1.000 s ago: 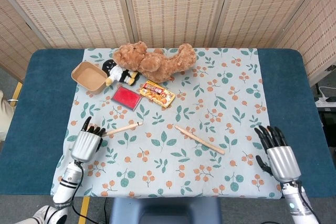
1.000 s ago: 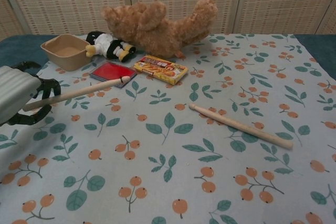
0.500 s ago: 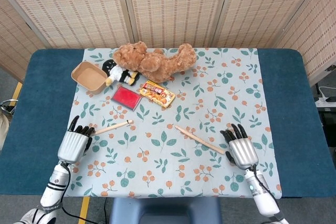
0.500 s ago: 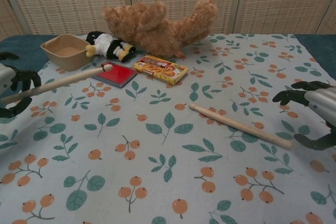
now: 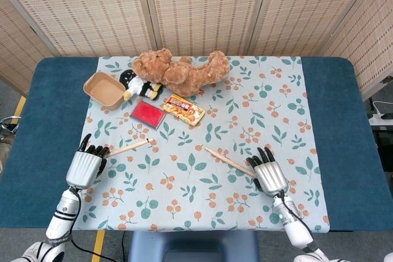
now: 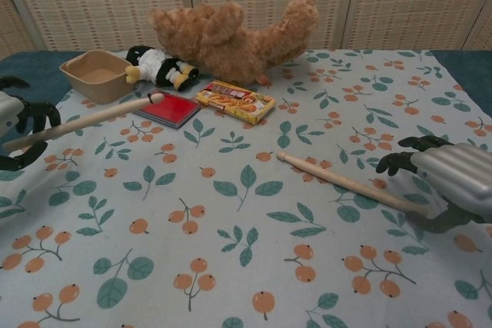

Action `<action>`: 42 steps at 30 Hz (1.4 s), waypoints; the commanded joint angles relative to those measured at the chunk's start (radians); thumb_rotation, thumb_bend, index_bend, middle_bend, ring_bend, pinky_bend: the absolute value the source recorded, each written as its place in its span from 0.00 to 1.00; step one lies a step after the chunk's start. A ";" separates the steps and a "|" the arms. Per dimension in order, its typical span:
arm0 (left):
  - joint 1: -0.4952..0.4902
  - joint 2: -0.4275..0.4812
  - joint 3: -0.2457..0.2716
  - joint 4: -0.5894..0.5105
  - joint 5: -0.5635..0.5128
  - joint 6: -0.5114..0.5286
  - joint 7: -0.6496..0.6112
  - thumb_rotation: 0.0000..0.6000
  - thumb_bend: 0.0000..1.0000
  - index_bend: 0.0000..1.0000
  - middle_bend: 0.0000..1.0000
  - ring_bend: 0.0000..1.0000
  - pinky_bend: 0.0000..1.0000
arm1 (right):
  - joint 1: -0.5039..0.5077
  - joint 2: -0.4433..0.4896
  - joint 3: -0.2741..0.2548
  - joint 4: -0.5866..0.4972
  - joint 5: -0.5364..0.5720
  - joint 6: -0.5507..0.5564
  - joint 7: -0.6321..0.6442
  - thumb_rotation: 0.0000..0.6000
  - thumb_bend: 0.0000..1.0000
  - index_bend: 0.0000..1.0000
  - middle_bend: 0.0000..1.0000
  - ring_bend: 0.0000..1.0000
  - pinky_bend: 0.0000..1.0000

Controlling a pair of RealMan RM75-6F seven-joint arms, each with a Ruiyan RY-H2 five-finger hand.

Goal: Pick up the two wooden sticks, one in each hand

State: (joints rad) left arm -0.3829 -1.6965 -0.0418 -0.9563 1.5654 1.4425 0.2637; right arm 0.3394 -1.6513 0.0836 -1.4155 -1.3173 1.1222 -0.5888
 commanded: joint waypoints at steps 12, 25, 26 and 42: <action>0.001 0.006 0.001 0.004 0.006 -0.003 -0.001 1.00 0.55 0.80 0.86 0.52 0.17 | 0.035 -0.055 0.016 0.091 0.012 0.017 -0.007 1.00 0.29 0.26 0.28 0.01 0.00; 0.000 0.006 -0.004 0.009 0.001 -0.011 -0.005 1.00 0.55 0.80 0.86 0.52 0.17 | 0.056 -0.080 0.005 0.096 0.013 0.020 -0.027 1.00 0.29 0.51 0.50 0.19 0.00; 0.000 0.006 -0.004 0.009 0.001 -0.011 -0.006 1.00 0.55 0.80 0.86 0.52 0.17 | 0.057 -0.080 0.004 0.097 0.014 0.021 -0.032 1.00 0.29 0.52 0.50 0.19 0.00; 0.003 0.007 -0.008 0.010 -0.003 -0.011 -0.003 1.00 0.56 0.81 0.87 0.53 0.18 | 0.060 -0.073 0.005 0.074 0.059 0.041 -0.120 1.00 0.41 0.83 0.76 0.46 0.00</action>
State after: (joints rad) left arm -0.3798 -1.6896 -0.0496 -0.9458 1.5623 1.4314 0.2606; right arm 0.3996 -1.7244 0.0882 -1.3418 -1.2590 1.1629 -0.7076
